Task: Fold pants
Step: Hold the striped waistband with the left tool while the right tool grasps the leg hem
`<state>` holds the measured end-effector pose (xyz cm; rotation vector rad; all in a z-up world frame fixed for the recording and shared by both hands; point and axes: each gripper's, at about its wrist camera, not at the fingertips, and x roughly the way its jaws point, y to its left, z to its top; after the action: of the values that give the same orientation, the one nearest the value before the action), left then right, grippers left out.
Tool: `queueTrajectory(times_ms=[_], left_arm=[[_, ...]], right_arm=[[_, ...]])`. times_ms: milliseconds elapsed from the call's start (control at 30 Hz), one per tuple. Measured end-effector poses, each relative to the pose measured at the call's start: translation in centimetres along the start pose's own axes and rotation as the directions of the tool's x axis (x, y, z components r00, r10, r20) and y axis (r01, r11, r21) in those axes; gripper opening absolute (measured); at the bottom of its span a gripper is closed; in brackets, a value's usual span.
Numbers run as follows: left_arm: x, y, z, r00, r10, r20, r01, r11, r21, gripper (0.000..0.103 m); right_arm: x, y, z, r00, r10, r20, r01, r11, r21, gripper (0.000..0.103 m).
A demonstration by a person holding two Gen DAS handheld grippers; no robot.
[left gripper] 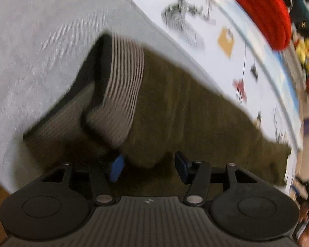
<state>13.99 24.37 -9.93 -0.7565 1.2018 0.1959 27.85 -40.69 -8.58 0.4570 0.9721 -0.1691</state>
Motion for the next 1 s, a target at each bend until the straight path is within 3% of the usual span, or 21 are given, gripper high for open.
queueTrajectory(times_ms=[100, 200, 267, 333, 433, 633, 700, 733, 800, 900, 967, 1000], left_arm=[[0.3, 0.0, 1.2, 0.999, 0.036, 0.031, -0.035, 0.999, -0.029, 0.058], [0.6, -0.4, 1.6, 0.992, 0.111, 0.055, -0.110, 0.994, -0.020, 0.038], [0.7, -0.5, 1.8, 0.989, 0.123, 0.076, -0.121, 0.992, -0.030, 0.025], [0.5, -0.8, 2.1, 0.986, 0.132, 0.101, -0.130, 0.991, -0.033, 0.021], [0.3, -1.5, 2.6, 0.981, 0.142, 0.130, -0.142, 0.990, -0.012, 0.020], [0.4, -1.6, 3.3, 0.984, 0.137, 0.110, -0.136, 0.990, -0.023, 0.020], [0.3, -1.3, 3.5, 0.988, 0.124, 0.091, -0.121, 0.992, -0.034, 0.029], [0.5, -1.1, 3.7, 0.990, 0.123, 0.076, -0.120, 0.992, -0.038, 0.044], [0.7, -0.9, 3.9, 0.990, 0.124, 0.071, -0.121, 0.991, -0.052, 0.047], [0.4, -0.9, 4.1, 0.987, 0.142, 0.082, -0.137, 0.989, -0.057, 0.043], [-0.1, -1.1, 4.0, 0.985, 0.139, 0.106, -0.134, 0.990, -0.053, 0.029], [-0.5, -1.3, 4.0, 0.983, 0.137, 0.121, -0.133, 0.990, -0.042, 0.027]], right_arm=[[1.1, 0.0, 1.1, 1.000, 0.022, 0.016, -0.022, 0.999, 0.046, 0.051], [3.1, 0.0, 2.1, 0.999, 0.047, 0.014, -0.048, 0.992, 0.113, 0.051], [4.7, 0.3, 2.9, 0.998, 0.058, 0.017, -0.060, 0.987, 0.149, 0.051], [6.3, 0.9, 3.5, 0.998, 0.066, 0.024, -0.069, 0.983, 0.171, 0.051], [8.6, 2.2, 4.2, 0.997, 0.073, 0.035, -0.078, 0.979, 0.188, 0.051], [12.8, 4.3, 4.8, 0.999, 0.050, -0.006, -0.048, 0.987, 0.155, 0.051], [13.7, 4.5, 4.7, 0.999, 0.030, -0.025, -0.026, 0.988, 0.153, 0.051], [14.2, 4.4, 4.6, 0.999, 0.024, -0.038, -0.018, 0.988, 0.154, 0.048], [14.9, 4.4, 4.5, 0.999, 0.011, -0.053, -0.003, 0.989, 0.151, 0.010], [14.2, 4.1, 4.4, 0.999, 0.013, -0.033, -0.008, 0.990, 0.137, 0.005], [12.6, 3.7, 4.8, 0.999, 0.034, -0.006, -0.033, 0.989, 0.144, 0.004], [11.7, 3.5, 5.0, 0.999, 0.044, 0.009, -0.045, 0.988, 0.150, 0.004]])
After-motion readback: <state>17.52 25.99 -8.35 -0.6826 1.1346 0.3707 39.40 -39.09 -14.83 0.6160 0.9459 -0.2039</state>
